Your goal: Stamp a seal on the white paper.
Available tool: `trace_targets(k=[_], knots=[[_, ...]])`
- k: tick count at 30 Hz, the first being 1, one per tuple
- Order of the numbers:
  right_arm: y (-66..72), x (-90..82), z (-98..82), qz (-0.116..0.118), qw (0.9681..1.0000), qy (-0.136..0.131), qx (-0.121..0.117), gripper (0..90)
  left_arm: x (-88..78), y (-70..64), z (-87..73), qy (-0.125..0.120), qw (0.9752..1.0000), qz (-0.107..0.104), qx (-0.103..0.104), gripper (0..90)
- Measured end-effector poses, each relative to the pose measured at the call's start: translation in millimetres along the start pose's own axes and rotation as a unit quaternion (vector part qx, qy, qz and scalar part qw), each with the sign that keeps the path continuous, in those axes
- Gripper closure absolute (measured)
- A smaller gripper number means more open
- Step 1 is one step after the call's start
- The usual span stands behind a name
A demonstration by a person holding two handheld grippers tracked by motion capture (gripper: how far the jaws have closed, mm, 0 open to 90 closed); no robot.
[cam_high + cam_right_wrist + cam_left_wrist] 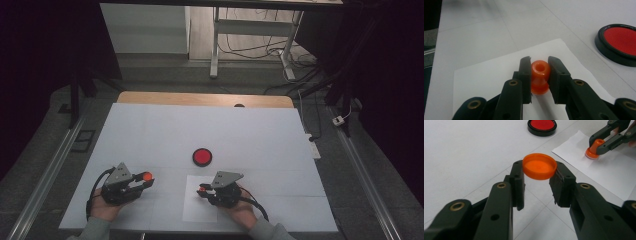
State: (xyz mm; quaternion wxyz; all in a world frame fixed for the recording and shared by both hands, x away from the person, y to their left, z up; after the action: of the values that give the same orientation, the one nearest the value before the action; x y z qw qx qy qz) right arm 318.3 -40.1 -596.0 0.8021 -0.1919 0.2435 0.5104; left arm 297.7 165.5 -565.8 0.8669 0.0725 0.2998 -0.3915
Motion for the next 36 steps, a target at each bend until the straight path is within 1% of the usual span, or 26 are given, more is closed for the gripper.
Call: trace_targets(k=[1, 7, 15, 16, 18, 19, 20, 21, 22, 23, 25, 28, 36], knots=[[0.2, 0.3, 0.4, -0.001, 1.0, -0.003, 0.001, 73.9, -0.3, 0.2, 0.0, 0.0, 1.0, 0.0, 0.0, 65.4], [-0.3, 0.1, 0.2, -0.002, 1.0, 0.001, -0.002, 73.8, 0.2, 0.9, -0.3, 0.0, 1.0, 0.0, -0.001, 65.4], [-1.1, 0.2, 0.8, -0.002, 1.0, 0.003, 0.003, 73.5, 0.0, 1.9, -0.3, -0.001, 1.0, 0.002, -0.004, 65.3], [-0.9, 0.5, 1.4, 0.001, 1.0, 0.001, 0.008, 73.4, -0.2, 1.7, 0.0, -0.001, 1.0, 0.003, -0.003, 65.3], [-3.3, -0.2, 2.6, 0.005, 0.9996, 0.001, 0.026, 73.3, -0.9, 1.8, 0.5, -0.003, 1.0, 0.004, -0.002, 65.3], [-5.8, -2.2, 6.5, 0.007, 0.999, -0.015, 0.041, 73.2, -1.2, 2.0, 0.5, -0.003, 1.0, 0.004, -0.002, 65.3], [-9.0, -6.1, 12.5, 0.012, 0.9972, -0.034, 0.065, 73.3, -1.4, 2.2, 0.5, -0.004, 1.0, 0.004, -0.002, 65.3], [-12.2, -10.7, 18.6, 0.016, 0.9954, -0.05, 0.08, 73.3, -1.5, 2.5, 0.4, -0.004, 1.0, 0.004, -0.001, 65.3], [-15.0, -14.8, 23.0, 0.011, 0.9952, -0.058, 0.079, 73.3, -1.4, 2.6, 0.3, -0.003, 1.0, 0.003, -0.002, 65.3], [-17.1, -18.9, 25.5, 0.007, 0.9954, -0.059, 0.074, 73.3, -1.0, 2.8, 0.2, -0.003, 1.0, 0.003, -0.002, 65.3], [-19.5, -25.0, 31.2, 0.011, 0.9936, -0.075, 0.084, 73.3, -0.1, 2.7, -0.1, -0.002, 1.0, 0.002, -0.001, 65.3], [-23.2, -32.6, 37.0, 0.01, 0.9926, -0.085, 0.086, 73.3, 0.1, 2.0, -0.2, -0.001, 1.0, 0.002, 0.0, 65.3], [-35.1, -52.0, 49.0, 0.0, 0.9884, -0.117, 0.097, 73.2, 0.4, 1.3, 0.0, 0.0, 1.0, 0.002, 0.002, 65.3]])
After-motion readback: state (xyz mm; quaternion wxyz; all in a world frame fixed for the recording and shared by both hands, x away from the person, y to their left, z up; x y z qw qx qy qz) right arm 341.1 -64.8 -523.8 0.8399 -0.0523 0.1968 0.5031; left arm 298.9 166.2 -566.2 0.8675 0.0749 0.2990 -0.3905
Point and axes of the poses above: each handheld gripper's, and its own axes: x roughly forward along the jaws, z roughly out of its top, y roughly to its left, the point moved 10 cm from there along x, roughly forward along the jaws, and after that the axes turned 5 degrees about -z, right-handed, at the moved point
